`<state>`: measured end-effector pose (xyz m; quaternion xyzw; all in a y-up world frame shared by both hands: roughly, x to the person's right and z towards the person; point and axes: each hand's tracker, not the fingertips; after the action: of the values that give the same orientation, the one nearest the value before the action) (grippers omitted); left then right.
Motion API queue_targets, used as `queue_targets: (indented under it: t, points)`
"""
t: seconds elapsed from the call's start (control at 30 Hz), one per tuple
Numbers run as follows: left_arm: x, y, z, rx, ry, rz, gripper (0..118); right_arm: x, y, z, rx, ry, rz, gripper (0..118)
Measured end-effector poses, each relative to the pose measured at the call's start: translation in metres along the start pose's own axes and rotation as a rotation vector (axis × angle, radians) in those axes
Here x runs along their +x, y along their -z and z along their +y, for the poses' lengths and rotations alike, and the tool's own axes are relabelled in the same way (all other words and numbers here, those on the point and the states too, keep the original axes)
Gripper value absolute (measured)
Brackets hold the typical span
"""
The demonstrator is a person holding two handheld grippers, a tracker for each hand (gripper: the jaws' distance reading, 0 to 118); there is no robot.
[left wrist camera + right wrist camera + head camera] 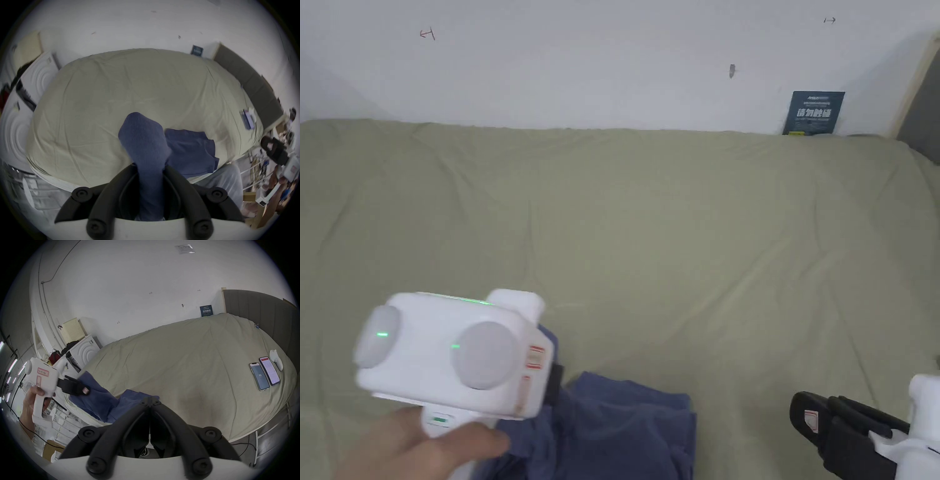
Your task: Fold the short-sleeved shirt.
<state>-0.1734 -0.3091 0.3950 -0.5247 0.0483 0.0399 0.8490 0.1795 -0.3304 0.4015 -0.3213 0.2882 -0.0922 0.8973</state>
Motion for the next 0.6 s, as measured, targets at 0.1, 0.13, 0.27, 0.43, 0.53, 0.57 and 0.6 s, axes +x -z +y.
queue_targets:
  t: [0.1,0.13,0.27,0.43,0.53,0.57,0.6]
  points:
    - [0.052,0.027,0.000,-0.011,0.096,0.035,11,0.004,-0.003,0.000,0.008,0.015,-0.006,1]
    - [0.068,0.039,-0.001,-0.019,0.102,0.027,15,0.006,-0.005,0.000,0.010,0.019,-0.008,1]
    - [0.122,0.096,-0.008,-0.046,0.159,-0.003,94,0.013,-0.010,-0.001,0.013,0.039,-0.024,1]
    - [0.133,0.105,-0.008,-0.058,0.134,-0.079,99,0.020,-0.018,-0.002,0.013,0.052,-0.046,1]
    - [0.100,0.069,0.002,-0.038,0.059,-0.202,99,0.025,-0.020,-0.002,0.021,0.060,-0.053,1]
    - [0.085,0.054,0.005,-0.023,0.027,-0.234,99,0.026,-0.019,-0.002,0.022,0.064,-0.054,1]
    - [0.066,0.041,0.007,0.014,-0.006,-0.286,99,0.026,-0.018,-0.002,0.021,0.066,-0.056,1]
